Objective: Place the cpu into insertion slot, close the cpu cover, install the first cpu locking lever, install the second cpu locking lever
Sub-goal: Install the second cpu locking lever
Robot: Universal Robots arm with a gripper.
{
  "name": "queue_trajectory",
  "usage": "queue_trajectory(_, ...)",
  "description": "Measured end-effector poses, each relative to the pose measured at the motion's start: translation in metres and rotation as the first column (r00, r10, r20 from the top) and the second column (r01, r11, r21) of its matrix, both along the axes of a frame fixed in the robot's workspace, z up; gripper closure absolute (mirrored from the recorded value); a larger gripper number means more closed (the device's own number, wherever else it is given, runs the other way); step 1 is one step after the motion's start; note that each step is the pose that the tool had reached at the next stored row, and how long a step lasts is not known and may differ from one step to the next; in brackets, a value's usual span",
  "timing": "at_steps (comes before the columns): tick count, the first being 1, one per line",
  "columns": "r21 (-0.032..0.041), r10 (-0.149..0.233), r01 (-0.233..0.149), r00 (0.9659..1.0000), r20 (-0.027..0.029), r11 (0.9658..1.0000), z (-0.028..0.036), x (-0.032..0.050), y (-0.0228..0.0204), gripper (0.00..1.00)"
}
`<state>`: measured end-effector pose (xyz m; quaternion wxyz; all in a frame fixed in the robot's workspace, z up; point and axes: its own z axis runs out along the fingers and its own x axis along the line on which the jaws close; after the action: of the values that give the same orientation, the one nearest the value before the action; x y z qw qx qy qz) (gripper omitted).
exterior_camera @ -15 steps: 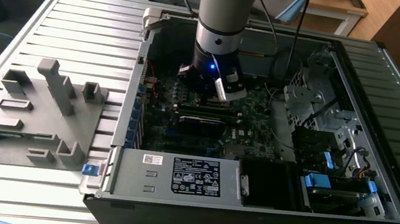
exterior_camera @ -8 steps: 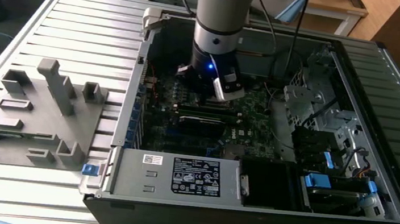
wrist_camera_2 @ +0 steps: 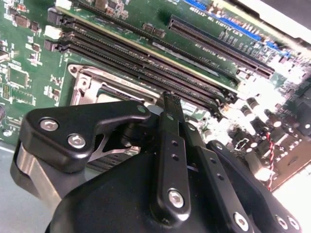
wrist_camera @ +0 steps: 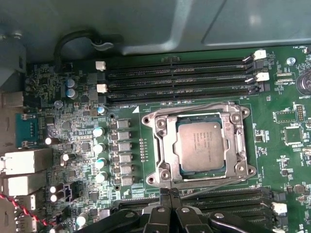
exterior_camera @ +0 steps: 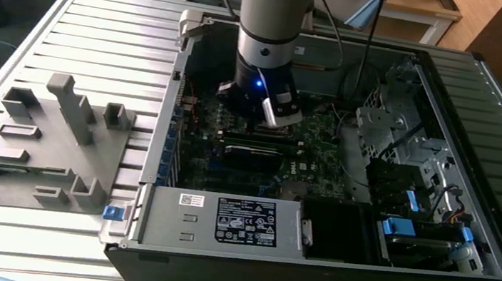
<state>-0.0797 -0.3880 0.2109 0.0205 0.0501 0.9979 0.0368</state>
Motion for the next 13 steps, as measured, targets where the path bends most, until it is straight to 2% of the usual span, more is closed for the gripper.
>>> queue_trajectory(9,-0.0001,0.000,0.000,1.0000,0.0001,1.0000,-0.0001,-0.0020,-0.0012,0.89)
queue_trajectory(13,-0.0001,0.000,0.000,1.0000,0.0001,1.0000,-0.0022,-0.0030,-0.0012,0.89)
